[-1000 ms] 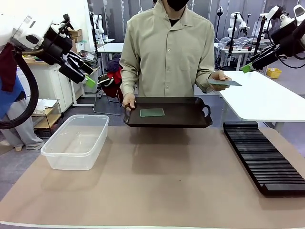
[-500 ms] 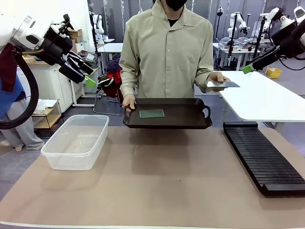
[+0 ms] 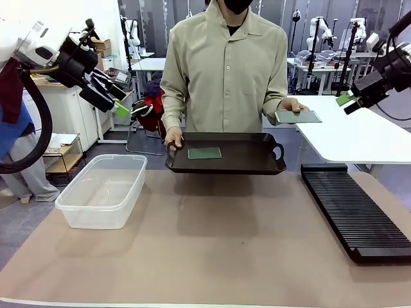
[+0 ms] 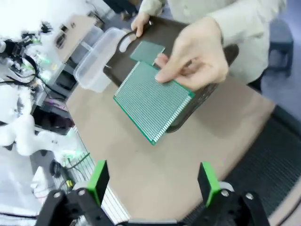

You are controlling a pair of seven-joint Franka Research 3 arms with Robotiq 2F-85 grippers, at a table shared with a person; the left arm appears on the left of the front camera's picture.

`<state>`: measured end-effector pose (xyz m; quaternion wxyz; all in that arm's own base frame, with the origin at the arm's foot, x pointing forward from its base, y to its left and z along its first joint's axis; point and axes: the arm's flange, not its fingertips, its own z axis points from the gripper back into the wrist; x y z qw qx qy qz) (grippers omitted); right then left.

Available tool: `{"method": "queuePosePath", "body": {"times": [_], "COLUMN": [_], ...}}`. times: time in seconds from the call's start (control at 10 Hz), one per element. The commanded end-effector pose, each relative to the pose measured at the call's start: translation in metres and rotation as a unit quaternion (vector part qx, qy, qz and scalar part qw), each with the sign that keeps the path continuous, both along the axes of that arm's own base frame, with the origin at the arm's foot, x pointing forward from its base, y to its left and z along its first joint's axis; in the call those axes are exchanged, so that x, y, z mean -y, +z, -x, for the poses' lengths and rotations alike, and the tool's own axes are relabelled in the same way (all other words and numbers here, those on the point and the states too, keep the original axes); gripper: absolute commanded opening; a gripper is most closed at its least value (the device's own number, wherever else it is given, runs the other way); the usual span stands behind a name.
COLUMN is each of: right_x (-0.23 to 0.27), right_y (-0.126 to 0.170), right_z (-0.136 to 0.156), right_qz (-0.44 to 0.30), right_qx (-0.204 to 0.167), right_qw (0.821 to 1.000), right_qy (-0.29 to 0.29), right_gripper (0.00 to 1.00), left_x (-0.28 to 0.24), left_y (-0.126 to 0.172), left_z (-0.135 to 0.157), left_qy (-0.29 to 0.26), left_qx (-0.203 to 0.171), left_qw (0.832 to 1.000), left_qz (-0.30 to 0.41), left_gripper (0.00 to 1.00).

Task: Sort PCBs into racks and boxes based on the side picked up.
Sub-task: Pick up the Blank PCB handed by the Human.

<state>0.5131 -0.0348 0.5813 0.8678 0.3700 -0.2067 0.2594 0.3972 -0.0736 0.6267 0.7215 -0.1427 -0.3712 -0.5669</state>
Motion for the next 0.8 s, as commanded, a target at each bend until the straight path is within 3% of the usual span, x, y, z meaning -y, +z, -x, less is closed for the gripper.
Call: {"method": "queuePosePath", "body": {"times": [0.0, 0.1, 0.2, 0.4, 0.5, 0.7], "right_x": [0.003, -0.007, 0.008, 0.008, 0.008, 0.016], "right_y": [-0.007, -0.021, -0.014, -0.014, -0.024, -0.030], "right_z": [-0.033, -0.033, -0.015, -0.015, -0.027, -0.058], "right_qz": [-0.030, -0.009, -0.016, -0.016, -0.015, -0.116], "right_qx": [-0.067, -0.038, -0.039, -0.039, -0.051, -0.113], "right_qw": [0.996, 0.996, 0.999, 0.999, 0.998, 0.985], "right_qy": [-0.049, -0.083, -0.017, -0.017, -0.036, -0.059], "right_gripper": [1.00, 1.00, 1.00, 1.00, 1.00, 1.00], "left_x": [0.000, 0.000, 0.000, 0.000, 0.000, 0.000], "left_y": [-0.002, -0.002, -0.002, -0.002, -0.002, -0.002], "left_z": [0.000, 0.000, 0.000, 0.000, 0.000, 0.000], "left_qy": [-0.009, -0.009, -0.009, -0.009, -0.009, -0.009], "left_qx": [0.001, 0.001, 0.001, 0.001, 0.001, 0.001], "left_qw": [1.000, 1.000, 1.000, 1.000, 1.000, 1.000], "left_qz": [0.007, 0.007, 0.007, 0.007, 0.007, 0.007], "left_gripper": [1.00, 1.00, 1.00, 1.00, 1.00, 1.00]}}
